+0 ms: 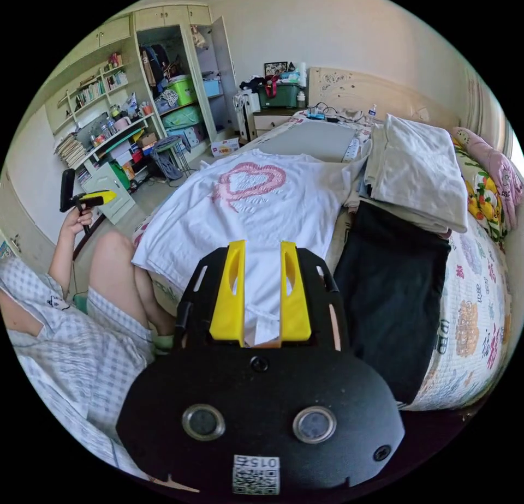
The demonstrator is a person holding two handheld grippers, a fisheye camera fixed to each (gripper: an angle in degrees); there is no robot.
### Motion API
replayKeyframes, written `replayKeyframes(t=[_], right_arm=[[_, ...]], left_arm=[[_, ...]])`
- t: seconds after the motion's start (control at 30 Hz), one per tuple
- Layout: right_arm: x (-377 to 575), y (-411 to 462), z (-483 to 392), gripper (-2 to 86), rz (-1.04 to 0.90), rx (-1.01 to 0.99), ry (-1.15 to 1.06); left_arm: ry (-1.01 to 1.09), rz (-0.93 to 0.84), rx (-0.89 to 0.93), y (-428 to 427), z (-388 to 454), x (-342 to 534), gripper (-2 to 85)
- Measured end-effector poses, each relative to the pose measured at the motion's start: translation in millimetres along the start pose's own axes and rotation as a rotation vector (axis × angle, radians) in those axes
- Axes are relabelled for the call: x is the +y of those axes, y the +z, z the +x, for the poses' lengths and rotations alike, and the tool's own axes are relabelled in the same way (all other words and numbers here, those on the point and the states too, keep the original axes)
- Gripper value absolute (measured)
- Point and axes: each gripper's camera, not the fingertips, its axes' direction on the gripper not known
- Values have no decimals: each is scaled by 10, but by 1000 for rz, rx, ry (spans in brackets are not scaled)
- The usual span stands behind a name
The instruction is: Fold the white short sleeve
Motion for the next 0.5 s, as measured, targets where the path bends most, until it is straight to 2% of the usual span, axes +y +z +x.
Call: replayKeyframes(t=[0.17, 0.23, 0.3, 0.4, 0.5], right_arm=[[693, -431, -107, 107, 89, 46, 113], [1065, -441, 157, 131, 126, -7, 259], [1377, -425, 444, 141, 155, -50, 410], [1754, -280, 770, 143, 71, -31, 535], [1876, -187, 903, 126, -17, -46, 564]], left_arm=[[-95, -80, -43, 344, 364, 615, 77], [-304, -47, -86, 515, 197, 996, 109], [-461, 32, -50, 584, 32, 1317, 116], [-635, 143, 50, 746, -150, 1729, 113], [-641, 93, 85, 1022, -174, 1809, 108]])
